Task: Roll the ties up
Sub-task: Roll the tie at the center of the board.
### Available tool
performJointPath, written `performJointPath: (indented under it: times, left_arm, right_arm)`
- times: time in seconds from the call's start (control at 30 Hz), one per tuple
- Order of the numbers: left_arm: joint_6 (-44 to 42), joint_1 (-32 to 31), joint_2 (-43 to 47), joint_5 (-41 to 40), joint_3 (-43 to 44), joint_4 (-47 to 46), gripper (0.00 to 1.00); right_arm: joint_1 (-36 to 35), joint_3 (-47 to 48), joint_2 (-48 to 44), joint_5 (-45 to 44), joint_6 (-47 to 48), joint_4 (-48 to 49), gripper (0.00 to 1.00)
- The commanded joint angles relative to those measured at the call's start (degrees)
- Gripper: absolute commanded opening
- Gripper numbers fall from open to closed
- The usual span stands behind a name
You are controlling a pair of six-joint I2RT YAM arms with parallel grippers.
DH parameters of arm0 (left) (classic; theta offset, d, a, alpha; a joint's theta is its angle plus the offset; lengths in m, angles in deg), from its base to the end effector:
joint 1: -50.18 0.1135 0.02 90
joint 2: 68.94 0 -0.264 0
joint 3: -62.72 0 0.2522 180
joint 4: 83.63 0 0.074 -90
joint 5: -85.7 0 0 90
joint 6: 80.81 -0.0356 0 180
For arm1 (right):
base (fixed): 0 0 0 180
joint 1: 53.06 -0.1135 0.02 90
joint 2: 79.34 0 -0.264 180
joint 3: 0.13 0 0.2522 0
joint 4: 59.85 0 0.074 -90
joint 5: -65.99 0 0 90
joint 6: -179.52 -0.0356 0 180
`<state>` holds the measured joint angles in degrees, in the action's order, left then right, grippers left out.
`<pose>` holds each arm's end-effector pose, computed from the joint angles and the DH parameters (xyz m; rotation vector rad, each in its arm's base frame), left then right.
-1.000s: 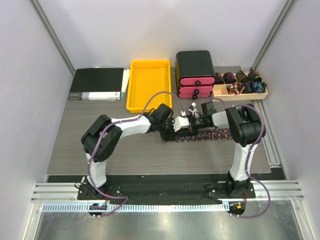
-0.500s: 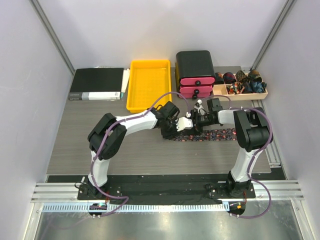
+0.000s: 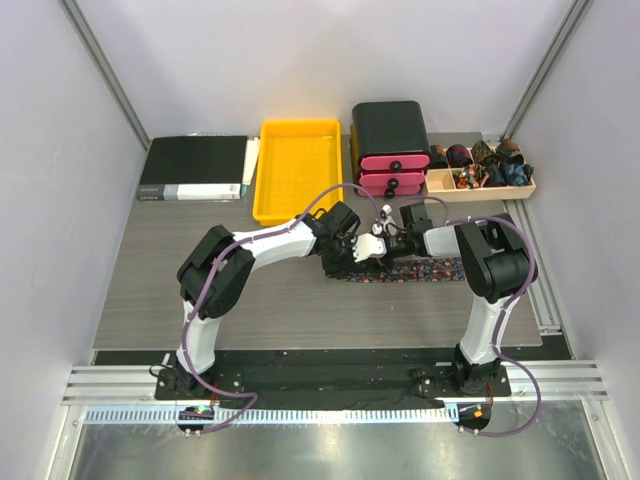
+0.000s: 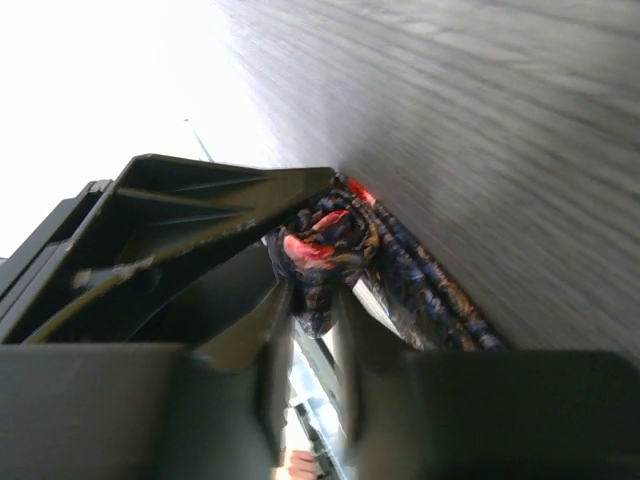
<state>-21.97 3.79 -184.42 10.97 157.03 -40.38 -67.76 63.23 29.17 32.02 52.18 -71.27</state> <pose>0.2798 -0.3073 0.1630 1.7559 2.0545 -0.4402 0.3150 0.1132 0.1067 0.1032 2.6364 1.5889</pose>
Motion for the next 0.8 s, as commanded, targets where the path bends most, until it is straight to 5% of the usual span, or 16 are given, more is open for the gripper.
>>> performJointPath:
  times: [0.0,0.07,0.27,0.4,0.67,0.77]
  left_arm:
    - [-0.8,0.3,-2.6,-3.5,-0.7,5.4,0.34]
    - [-0.6,0.4,-2.0,-3.2,-1.0,5.0,0.36]
    - [2.4,2.9,6.0,3.5,-4.8,0.7,0.65]
    - [4.3,6.2,15.5,9.0,-9.1,-3.6,1.0]
    - [13.2,9.1,34.9,9.6,-19.7,-19.0,1.0]
    - [9.9,9.0,39.2,14.9,-24.5,-22.1,1.0]
  right_arm:
    - [-0.3,-0.2,1.4,-1.3,-1.5,3.5,0.15]
    - [-0.3,-0.1,2.0,-2.3,0.9,1.2,0.02]
    - [0.7,-0.7,3.3,-3.7,5.5,-2.0,0.01]
    - [1.2,-0.5,4.3,-4.3,8.2,-4.1,0.01]
    - [1.4,0.6,6.6,-4.4,13.2,-7.7,0.01]
    - [1.5,1.3,7.9,-4.2,14.2,-8.6,0.01]
